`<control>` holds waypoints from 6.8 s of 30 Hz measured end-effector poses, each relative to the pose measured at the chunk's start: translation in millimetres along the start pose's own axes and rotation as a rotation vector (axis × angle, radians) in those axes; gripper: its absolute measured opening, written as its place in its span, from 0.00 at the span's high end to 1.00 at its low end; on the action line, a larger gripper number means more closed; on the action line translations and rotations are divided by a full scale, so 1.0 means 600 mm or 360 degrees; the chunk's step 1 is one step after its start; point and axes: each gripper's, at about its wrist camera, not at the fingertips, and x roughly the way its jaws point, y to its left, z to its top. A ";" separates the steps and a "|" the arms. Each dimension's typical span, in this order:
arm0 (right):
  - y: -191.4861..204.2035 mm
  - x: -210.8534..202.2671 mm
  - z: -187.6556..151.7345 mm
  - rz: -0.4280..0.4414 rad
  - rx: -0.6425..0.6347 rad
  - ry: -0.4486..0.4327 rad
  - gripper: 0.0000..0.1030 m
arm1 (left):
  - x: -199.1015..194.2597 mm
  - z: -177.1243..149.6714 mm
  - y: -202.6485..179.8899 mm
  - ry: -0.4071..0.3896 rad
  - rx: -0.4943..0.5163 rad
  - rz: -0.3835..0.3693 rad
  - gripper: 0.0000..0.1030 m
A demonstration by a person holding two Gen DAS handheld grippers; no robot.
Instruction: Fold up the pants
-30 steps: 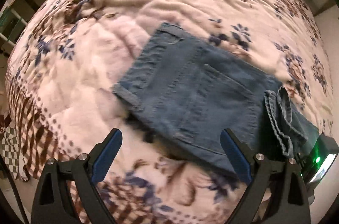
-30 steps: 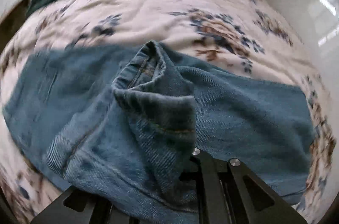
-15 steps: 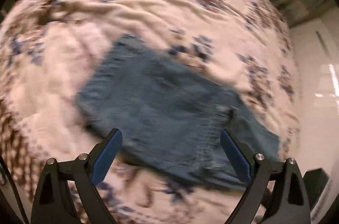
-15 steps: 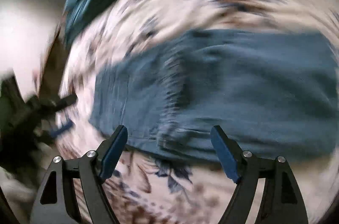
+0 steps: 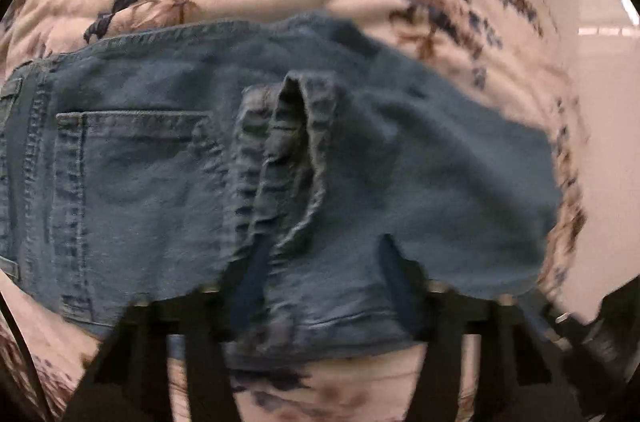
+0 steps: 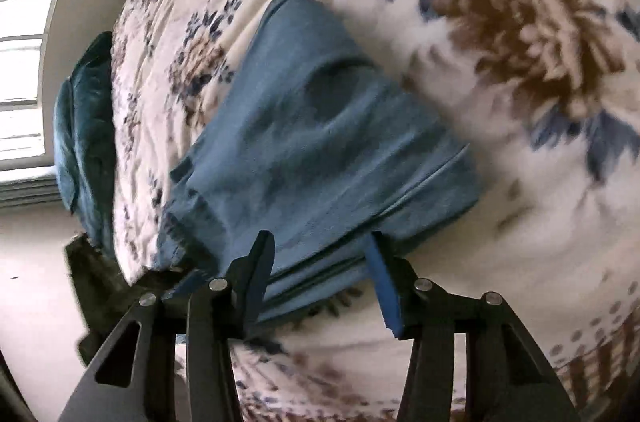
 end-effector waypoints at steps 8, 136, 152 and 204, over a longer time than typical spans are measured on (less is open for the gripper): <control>0.015 0.056 -0.008 -0.0038 -0.0007 0.0188 0.50 | -0.006 -0.065 0.036 0.0095 0.0124 0.0219 0.59; 0.233 0.155 -0.032 -0.0744 -0.0795 0.0127 0.14 | -0.042 -0.103 0.438 -0.0732 -0.1449 -0.0756 0.62; 0.139 0.093 0.042 -0.0625 -0.0626 -0.0013 0.14 | -0.240 -0.053 0.129 -0.1073 -0.0534 -0.0527 0.78; -0.006 0.016 0.236 -0.0338 -0.0708 0.0110 0.80 | -0.031 0.030 -0.043 -0.0326 -0.0241 -0.0027 0.01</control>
